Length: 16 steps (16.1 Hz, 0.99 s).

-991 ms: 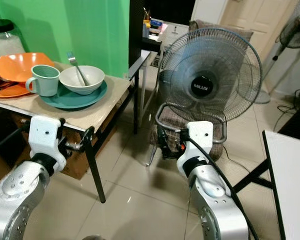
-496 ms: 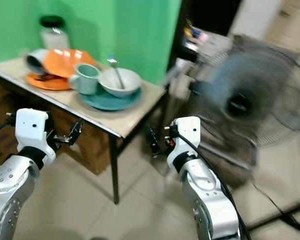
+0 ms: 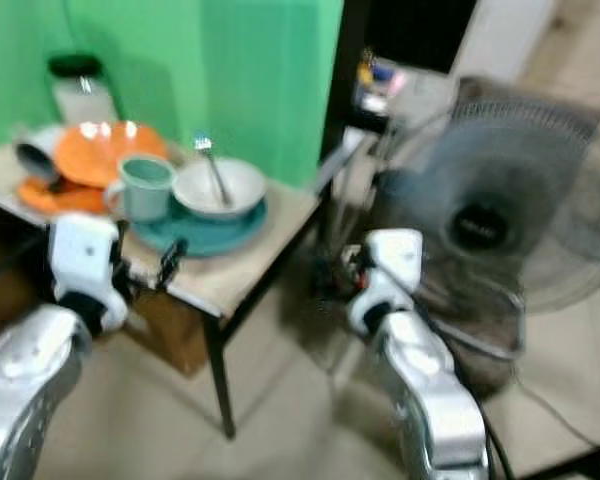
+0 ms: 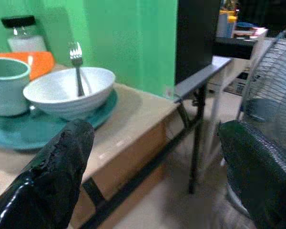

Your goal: Setting the table

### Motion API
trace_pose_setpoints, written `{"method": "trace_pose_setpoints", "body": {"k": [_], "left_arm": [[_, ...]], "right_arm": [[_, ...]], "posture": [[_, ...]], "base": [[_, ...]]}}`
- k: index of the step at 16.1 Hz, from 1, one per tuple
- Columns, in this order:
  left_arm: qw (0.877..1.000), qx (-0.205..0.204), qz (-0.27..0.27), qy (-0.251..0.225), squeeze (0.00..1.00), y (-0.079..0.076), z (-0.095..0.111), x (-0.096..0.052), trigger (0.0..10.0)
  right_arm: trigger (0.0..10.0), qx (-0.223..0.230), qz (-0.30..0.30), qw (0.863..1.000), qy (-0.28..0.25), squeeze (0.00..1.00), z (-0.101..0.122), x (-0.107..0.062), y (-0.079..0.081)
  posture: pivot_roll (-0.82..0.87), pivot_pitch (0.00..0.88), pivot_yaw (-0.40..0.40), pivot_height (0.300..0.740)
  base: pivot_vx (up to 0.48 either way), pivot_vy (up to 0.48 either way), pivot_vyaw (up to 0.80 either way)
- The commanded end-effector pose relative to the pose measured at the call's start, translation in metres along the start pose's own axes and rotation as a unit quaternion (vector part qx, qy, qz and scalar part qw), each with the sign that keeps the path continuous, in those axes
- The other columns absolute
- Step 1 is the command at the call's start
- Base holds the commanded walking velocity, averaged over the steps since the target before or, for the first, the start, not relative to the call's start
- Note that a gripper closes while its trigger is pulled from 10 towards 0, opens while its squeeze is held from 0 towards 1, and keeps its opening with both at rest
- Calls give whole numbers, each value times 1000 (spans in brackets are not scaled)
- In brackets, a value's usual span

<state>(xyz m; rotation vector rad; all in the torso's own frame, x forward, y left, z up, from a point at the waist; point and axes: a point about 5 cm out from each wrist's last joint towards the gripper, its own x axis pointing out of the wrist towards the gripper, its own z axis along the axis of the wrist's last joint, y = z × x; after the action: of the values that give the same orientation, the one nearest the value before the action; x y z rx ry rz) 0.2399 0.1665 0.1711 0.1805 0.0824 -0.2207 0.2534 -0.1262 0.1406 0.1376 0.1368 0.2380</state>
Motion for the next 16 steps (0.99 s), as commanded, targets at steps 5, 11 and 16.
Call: {"method": "trace_pose_setpoints", "body": {"k": [5, 11, 16], "left_arm": [[1000, 16, -2, -14, 0, 4, 11, -5, 10000], [999, 25, -19, -19, 0, 5, 16, -4, 10000], [998, 40, -42, -19, 0, 4, 19, -2, 10000]], "right_arm": [[10000, -8, 72, 997, -26, 0, 10, 8, 20], [10000, 25, 98, 994, -41, 0, 15, 7, 29], [10000, 55, 75, 994, -56, 0, 24, 13, 23]], "posture": [[170, 0, -78, 740], [184, 0, -64, 740], [184, 0, -54, 740]], "base": [[342, 0, 320], [342, 0, 667], [329, 0, 0]]}}
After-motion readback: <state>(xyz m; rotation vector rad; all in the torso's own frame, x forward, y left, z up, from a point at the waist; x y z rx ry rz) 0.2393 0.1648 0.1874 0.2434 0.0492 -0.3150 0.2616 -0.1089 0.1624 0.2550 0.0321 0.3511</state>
